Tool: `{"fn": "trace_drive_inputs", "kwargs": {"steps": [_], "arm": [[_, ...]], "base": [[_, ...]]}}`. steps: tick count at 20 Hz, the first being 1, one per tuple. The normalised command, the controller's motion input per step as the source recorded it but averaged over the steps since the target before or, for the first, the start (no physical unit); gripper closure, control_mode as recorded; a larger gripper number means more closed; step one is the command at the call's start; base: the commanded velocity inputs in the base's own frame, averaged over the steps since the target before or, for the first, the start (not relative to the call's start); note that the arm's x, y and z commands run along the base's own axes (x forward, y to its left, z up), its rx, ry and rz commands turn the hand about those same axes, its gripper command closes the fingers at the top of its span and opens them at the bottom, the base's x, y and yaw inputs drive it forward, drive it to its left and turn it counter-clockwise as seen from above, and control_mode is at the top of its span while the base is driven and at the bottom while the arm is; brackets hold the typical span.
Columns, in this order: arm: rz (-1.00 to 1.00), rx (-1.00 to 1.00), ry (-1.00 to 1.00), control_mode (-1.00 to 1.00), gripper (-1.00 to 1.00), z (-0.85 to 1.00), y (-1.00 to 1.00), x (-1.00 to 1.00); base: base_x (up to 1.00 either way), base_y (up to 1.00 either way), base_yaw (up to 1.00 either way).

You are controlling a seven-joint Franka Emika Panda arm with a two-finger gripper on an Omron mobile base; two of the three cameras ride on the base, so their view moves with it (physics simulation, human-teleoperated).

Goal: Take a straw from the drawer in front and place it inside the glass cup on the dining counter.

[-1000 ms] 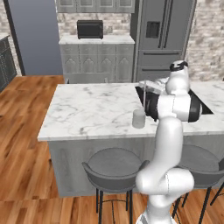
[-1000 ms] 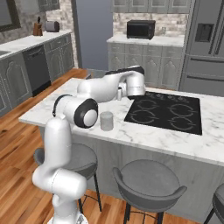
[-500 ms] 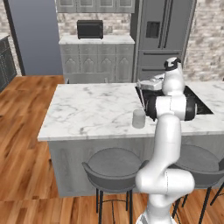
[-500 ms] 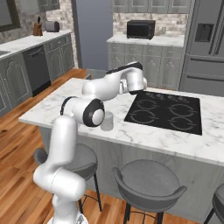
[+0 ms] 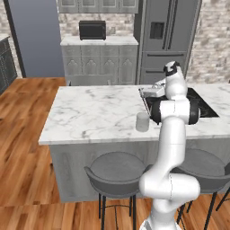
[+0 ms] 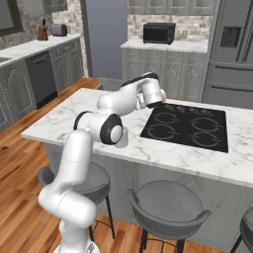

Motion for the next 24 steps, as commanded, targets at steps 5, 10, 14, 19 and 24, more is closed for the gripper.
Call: {"fn": "trace_drive_inputs", "kwargs": {"steps": [5,10,14,19,24], "arm": [[0.00,0.00,-0.03,-1.00,1.00,-0.10,0.05,-0.18],[0.00,0.00,-0.01,-1.00,1.00,-0.04,0.05,0.00],[0.00,0.00,0.00,-1.00,1.00,-0.01,0.00,0.10],[0.00,0.00,0.00,-1.00,1.00,-0.23,0.00,0.15],[0.00,0.00,0.00,-1.00,1.00,-0.26,0.00,0.20]], "base": [[0.00,0.00,0.00],[0.00,0.00,0.00],[0.00,0.00,0.00],[0.00,0.00,0.00],[0.00,0.00,0.00]]}}
